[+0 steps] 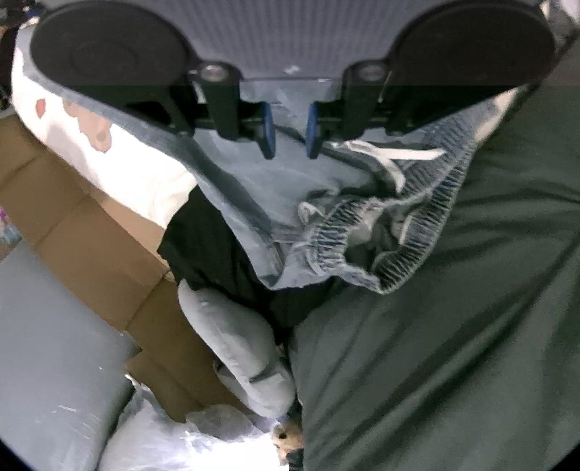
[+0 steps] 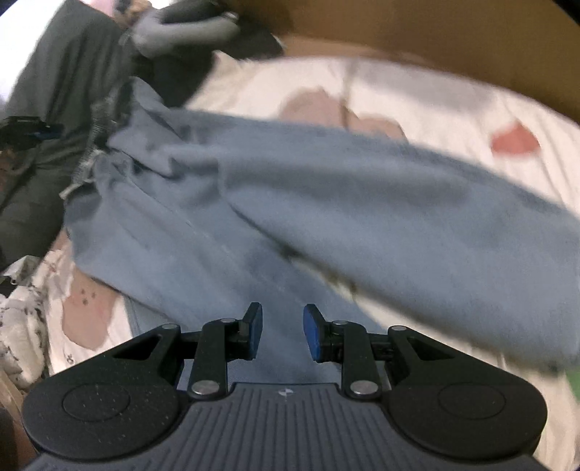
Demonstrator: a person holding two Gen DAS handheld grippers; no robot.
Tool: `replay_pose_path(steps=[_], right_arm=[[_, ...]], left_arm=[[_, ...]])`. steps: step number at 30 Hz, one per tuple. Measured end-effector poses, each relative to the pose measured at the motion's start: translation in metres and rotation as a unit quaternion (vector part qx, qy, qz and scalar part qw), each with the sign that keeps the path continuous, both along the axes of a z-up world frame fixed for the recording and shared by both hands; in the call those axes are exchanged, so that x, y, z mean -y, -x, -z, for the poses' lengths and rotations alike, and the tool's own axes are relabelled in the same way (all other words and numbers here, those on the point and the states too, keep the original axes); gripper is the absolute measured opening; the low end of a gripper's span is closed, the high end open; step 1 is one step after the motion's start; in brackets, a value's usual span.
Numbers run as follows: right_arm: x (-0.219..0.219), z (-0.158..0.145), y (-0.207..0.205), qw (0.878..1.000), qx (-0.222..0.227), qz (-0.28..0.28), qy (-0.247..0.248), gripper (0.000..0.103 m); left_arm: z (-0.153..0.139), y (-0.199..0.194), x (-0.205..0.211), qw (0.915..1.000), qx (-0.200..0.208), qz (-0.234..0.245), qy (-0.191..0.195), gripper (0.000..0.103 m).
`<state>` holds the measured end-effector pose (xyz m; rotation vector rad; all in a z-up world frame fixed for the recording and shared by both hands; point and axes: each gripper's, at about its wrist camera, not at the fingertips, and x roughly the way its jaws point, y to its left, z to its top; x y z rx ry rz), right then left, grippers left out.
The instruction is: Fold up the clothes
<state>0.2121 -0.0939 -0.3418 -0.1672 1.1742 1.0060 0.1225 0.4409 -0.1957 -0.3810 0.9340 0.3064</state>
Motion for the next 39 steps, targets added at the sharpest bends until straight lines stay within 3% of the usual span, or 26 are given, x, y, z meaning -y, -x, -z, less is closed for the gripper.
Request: replay_pose_path(steps=[8, 12, 13, 17, 20, 22, 24, 32, 37, 39], right_arm=[[-0.007, -0.057, -0.009, 0.999, 0.023, 0.006, -0.041, 0.033], [-0.008, -0.093, 0.002, 0.999, 0.039, -0.017, -0.004, 0.048], [-0.009, -0.103, 0.006, 0.998, 0.046, -0.030, 0.005, 0.048], [-0.007, -0.141, 0.013, 0.996, 0.070, -0.054, -0.002, 0.049], [-0.009, -0.173, 0.015, 0.993, 0.096, -0.062, -0.008, 0.060], [-0.013, -0.197, 0.013, 0.991, 0.119, -0.051, -0.022, 0.068], [-0.020, -0.214, 0.013, 0.991, 0.124, -0.048, -0.031, 0.074], [-0.056, -0.268, 0.019, 0.989, 0.132, -0.044, -0.051, 0.088], [-0.078, -0.298, 0.023, 0.987, 0.138, -0.044, -0.063, 0.089], [-0.088, -0.289, 0.032, 0.987, 0.141, -0.058, -0.059, 0.089]], left_arm=[[-0.037, 0.020, 0.018, 0.9960, -0.075, -0.016, -0.046, 0.029], [-0.049, 0.037, 0.032, 0.9959, -0.072, -0.017, -0.053, 0.038], [-0.050, 0.040, 0.036, 0.9954, -0.076, -0.016, -0.057, 0.038], [-0.057, 0.052, 0.046, 0.9933, -0.095, -0.020, -0.063, 0.038], [-0.068, 0.061, 0.051, 0.9916, -0.107, -0.033, -0.065, 0.038], [-0.083, 0.069, 0.056, 0.9915, -0.101, -0.041, -0.071, 0.042], [-0.097, 0.076, 0.061, 0.9918, -0.094, -0.047, -0.073, 0.056], [-0.141, 0.096, 0.062, 0.9897, -0.090, -0.065, -0.090, 0.057], [-0.142, 0.103, 0.050, 0.9898, -0.077, -0.083, -0.086, 0.069], [-0.133, 0.102, 0.043, 0.9884, -0.082, -0.094, -0.086, 0.069]])
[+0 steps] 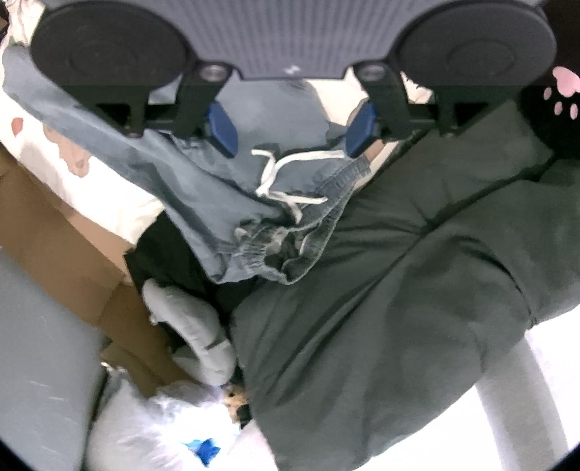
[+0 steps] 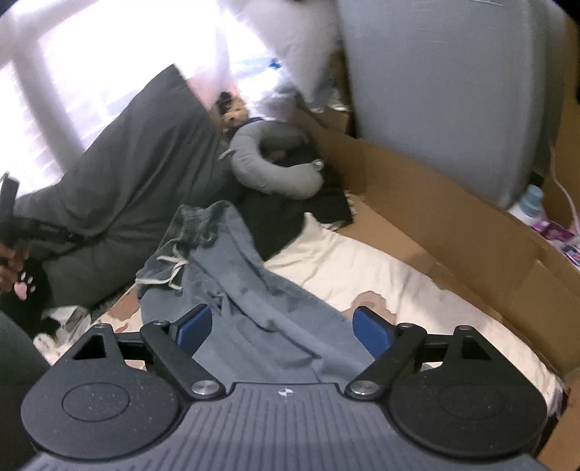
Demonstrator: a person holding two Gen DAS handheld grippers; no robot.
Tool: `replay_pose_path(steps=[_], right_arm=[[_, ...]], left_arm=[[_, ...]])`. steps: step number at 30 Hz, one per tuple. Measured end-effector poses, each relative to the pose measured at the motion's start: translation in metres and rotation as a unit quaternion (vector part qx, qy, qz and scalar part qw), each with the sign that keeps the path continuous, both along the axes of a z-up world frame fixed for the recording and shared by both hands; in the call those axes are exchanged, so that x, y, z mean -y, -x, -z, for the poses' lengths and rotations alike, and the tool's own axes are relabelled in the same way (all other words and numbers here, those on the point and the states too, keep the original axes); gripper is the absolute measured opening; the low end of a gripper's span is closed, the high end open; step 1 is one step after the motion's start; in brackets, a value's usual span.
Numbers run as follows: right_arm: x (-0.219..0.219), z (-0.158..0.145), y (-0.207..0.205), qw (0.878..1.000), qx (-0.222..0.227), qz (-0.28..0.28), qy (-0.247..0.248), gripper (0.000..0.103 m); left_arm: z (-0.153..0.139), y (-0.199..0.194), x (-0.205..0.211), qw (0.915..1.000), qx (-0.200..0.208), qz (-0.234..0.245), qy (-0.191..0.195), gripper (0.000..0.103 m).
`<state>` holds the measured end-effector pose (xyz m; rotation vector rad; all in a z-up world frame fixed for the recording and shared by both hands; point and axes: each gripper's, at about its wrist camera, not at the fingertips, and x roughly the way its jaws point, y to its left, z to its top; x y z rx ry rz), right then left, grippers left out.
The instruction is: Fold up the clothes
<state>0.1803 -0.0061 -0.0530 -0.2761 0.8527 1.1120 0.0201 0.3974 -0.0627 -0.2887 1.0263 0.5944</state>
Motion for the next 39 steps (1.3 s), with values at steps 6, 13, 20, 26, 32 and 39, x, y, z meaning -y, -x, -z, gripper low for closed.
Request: replay_pose_path(steps=[6, 13, 20, 26, 32, 39], right_arm=[[-0.029, 0.031, -0.008, 1.000, -0.010, 0.018, 0.020, 0.089], [-0.060, 0.079, -0.027, 0.999, 0.032, 0.021, 0.009, 0.089], [-0.083, 0.156, -0.065, 0.998, -0.015, 0.042, 0.041, 0.089], [-0.119, 0.191, -0.078, 0.998, -0.050, -0.021, 0.030, 0.089], [-0.178, 0.203, -0.080, 0.995, -0.054, -0.074, 0.041, 0.089], [-0.251, 0.206, -0.075, 0.989, -0.040, -0.124, 0.065, 0.089]], left_arm=[[0.046, -0.005, -0.019, 0.9996, -0.017, -0.023, -0.002, 0.070], [0.139, -0.016, -0.049, 0.9970, -0.029, -0.066, 0.028, 0.070], [0.204, -0.014, -0.061, 0.9960, -0.021, -0.086, 0.011, 0.068], [0.219, -0.007, -0.066, 0.9923, -0.013, -0.121, 0.024, 0.068], [0.221, 0.013, -0.078, 0.9869, 0.012, -0.158, 0.031, 0.068], [0.223, 0.044, -0.091, 0.9785, 0.040, -0.200, 0.031, 0.065]])
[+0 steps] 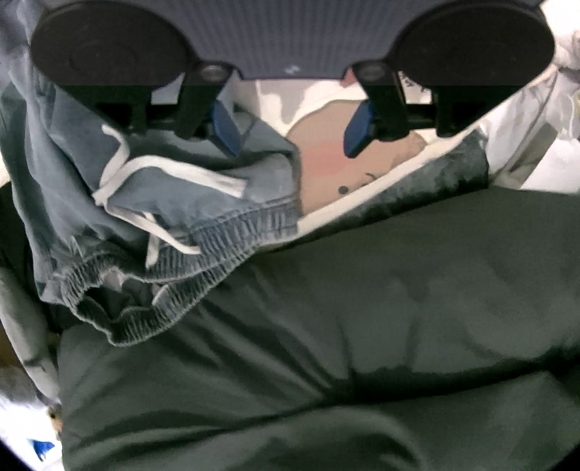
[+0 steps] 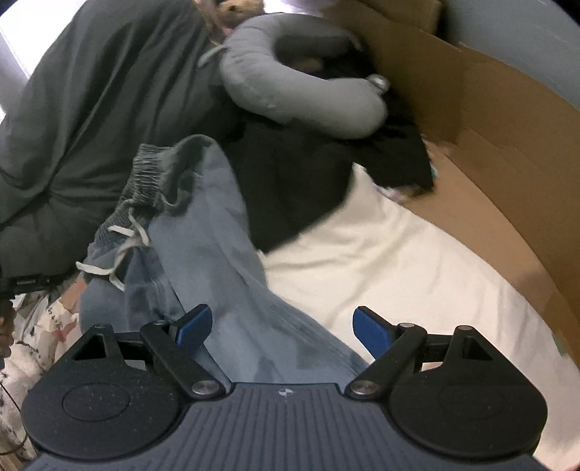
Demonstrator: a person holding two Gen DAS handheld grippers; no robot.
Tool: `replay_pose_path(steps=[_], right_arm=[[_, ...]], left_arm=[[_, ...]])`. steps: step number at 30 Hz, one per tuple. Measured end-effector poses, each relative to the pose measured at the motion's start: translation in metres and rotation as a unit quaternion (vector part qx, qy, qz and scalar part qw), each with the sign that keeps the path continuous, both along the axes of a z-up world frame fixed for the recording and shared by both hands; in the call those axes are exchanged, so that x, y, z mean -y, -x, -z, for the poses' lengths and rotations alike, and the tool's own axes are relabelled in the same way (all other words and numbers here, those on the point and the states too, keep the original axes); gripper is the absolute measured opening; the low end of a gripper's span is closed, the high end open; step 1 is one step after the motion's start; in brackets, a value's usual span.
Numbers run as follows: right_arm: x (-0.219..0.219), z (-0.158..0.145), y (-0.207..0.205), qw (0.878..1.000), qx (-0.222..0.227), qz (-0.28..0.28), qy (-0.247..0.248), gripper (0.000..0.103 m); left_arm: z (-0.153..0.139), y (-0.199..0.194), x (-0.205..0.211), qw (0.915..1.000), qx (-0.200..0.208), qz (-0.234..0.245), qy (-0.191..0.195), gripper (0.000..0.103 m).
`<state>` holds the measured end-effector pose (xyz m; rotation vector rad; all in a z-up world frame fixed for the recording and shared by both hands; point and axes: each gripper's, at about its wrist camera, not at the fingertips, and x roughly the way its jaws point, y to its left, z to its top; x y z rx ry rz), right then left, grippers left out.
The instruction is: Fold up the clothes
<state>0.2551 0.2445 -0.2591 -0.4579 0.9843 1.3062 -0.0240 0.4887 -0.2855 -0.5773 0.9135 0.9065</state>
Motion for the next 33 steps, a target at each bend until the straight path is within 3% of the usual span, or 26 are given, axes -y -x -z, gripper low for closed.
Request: replay_pose_path(steps=[6, 12, 18, 23, 28, 31, 33], right_arm=[[-0.046, 0.013, 0.009, 0.999, 0.024, -0.039, 0.010, 0.089], [-0.066, 0.039, 0.007, 0.996, 0.061, -0.060, 0.016, 0.087], [-0.075, 0.070, 0.004, 0.995, 0.064, -0.070, 0.031, 0.087], [-0.083, 0.086, 0.011, 0.991, 0.078, -0.103, 0.027, 0.085], [-0.096, 0.094, 0.017, 0.988, 0.079, -0.127, 0.033, 0.081], [-0.105, 0.097, 0.020, 0.987, 0.077, -0.136, 0.036, 0.069], [-0.110, 0.099, 0.022, 0.986, 0.075, -0.143, 0.039, 0.051]], left_arm=[[0.016, 0.015, 0.005, 0.9990, 0.032, -0.007, 0.030, 0.051], [0.040, 0.020, 0.006, 0.9941, 0.053, -0.034, 0.088, 0.051], [0.059, 0.032, 0.002, 0.9765, 0.103, -0.072, 0.175, 0.049], [0.075, 0.043, 0.002, 0.9627, 0.131, -0.098, 0.215, 0.047], [0.085, 0.040, 0.010, 0.9535, 0.156, -0.088, 0.243, 0.046], [0.094, 0.034, 0.015, 0.9490, 0.162, -0.085, 0.256, 0.046], [0.098, 0.031, 0.015, 0.9469, 0.167, -0.084, 0.262, 0.046]])
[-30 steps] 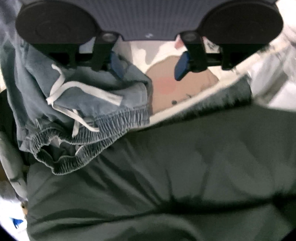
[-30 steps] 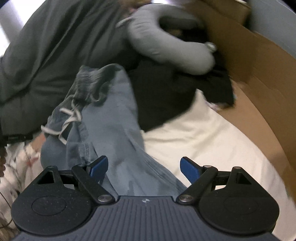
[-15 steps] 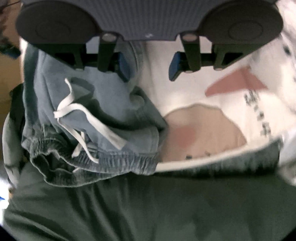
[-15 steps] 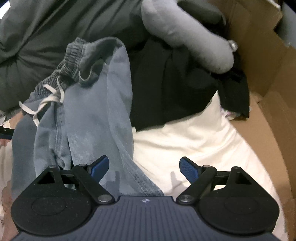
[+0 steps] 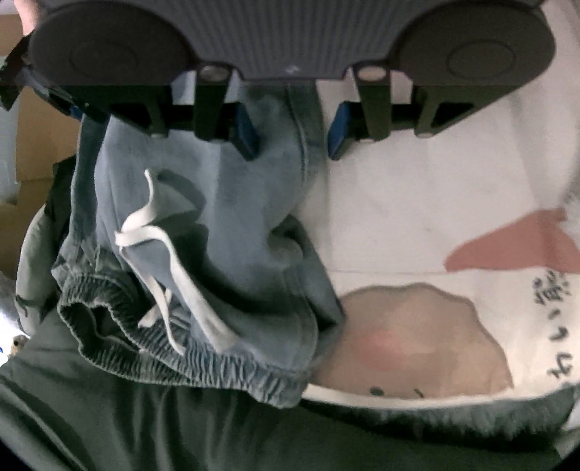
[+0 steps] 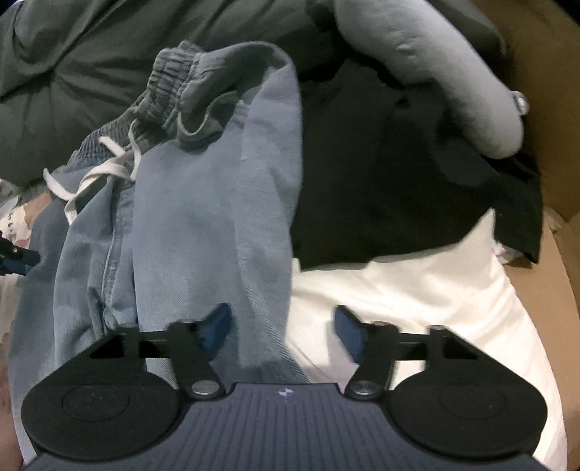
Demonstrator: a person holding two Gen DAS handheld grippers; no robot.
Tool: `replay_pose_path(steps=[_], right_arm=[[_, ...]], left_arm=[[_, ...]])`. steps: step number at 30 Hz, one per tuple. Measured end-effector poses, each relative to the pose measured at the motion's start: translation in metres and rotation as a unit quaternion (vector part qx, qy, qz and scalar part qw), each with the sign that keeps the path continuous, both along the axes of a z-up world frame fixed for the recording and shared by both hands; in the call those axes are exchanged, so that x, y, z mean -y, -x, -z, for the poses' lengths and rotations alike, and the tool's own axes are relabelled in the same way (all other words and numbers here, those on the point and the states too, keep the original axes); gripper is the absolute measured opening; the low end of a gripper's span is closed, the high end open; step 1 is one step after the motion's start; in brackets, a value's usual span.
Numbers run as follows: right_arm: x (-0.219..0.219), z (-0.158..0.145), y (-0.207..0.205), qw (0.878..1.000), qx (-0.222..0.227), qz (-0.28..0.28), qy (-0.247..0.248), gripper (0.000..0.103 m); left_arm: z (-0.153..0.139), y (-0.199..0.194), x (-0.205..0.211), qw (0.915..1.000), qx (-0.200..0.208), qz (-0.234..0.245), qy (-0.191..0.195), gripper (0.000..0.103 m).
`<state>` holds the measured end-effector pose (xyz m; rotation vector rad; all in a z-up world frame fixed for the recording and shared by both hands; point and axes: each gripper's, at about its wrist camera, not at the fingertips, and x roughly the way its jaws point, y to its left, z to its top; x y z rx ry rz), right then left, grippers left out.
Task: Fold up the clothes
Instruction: 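Grasp the jeans leg edge with the right gripper while the left gripper grasps the waistband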
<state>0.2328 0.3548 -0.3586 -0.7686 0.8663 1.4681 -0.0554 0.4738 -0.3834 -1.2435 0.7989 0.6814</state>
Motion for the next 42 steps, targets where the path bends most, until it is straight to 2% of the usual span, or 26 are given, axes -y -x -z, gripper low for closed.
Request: replay_pose_path(steps=[1, 2, 3, 4, 5, 7, 10, 17, 25, 29, 36, 42], right_arm=[[-0.002, 0.001, 0.001, 1.000, 0.001, -0.003, 0.002, 0.045], [-0.002, 0.002, 0.002, 1.000, 0.004, -0.005, 0.006, 0.028], [-0.002, 0.003, 0.002, 1.000, 0.008, -0.007, 0.010, 0.018], [-0.002, 0.002, 0.001, 1.000, 0.011, -0.005, 0.010, 0.017], [-0.001, 0.000, -0.001, 1.000, 0.013, -0.001, 0.008, 0.009], [0.001, -0.005, -0.005, 1.000, 0.016, 0.007, 0.004, 0.003], [0.005, -0.020, -0.014, 1.000, -0.022, 0.017, 0.006, 0.002], [0.022, -0.052, -0.015, 1.000, -0.010, 0.005, -0.006, 0.002], [0.040, -0.068, -0.024, 1.000, -0.026, 0.010, 0.003, 0.002], [0.043, -0.071, -0.031, 0.998, -0.051, 0.021, 0.010, 0.002], [0.052, -0.089, -0.032, 0.996, -0.080, 0.023, 0.009, 0.001], [0.065, -0.105, -0.029, 0.996, -0.077, 0.034, 0.009, 0.001]], left_arm=[[0.001, -0.001, 0.000, 1.0000, 0.002, 0.000, 0.001, 0.045], [0.002, -0.002, 0.000, 1.0000, 0.002, 0.000, 0.000, 0.043], [0.002, -0.001, 0.000, 1.0000, 0.002, -0.003, 0.000, 0.040], [0.002, 0.001, 0.000, 1.0000, 0.002, -0.008, 0.002, 0.037], [0.003, 0.002, 0.001, 0.9999, 0.003, -0.013, 0.004, 0.030], [0.001, 0.007, 0.003, 0.9997, 0.005, -0.022, 0.004, 0.022], [-0.013, 0.014, 0.009, 0.9997, 0.005, -0.016, -0.019, 0.016], [-0.052, 0.025, 0.012, 0.9986, 0.017, -0.007, -0.049, 0.013], [-0.093, 0.034, 0.024, 0.9972, -0.011, 0.021, -0.072, 0.013], [-0.109, 0.044, 0.032, 0.9965, -0.023, 0.026, -0.076, 0.013], [-0.147, 0.070, 0.037, 0.9950, -0.042, 0.007, -0.090, 0.012], [-0.166, 0.081, 0.038, 0.9930, -0.068, 0.007, -0.096, 0.012]])
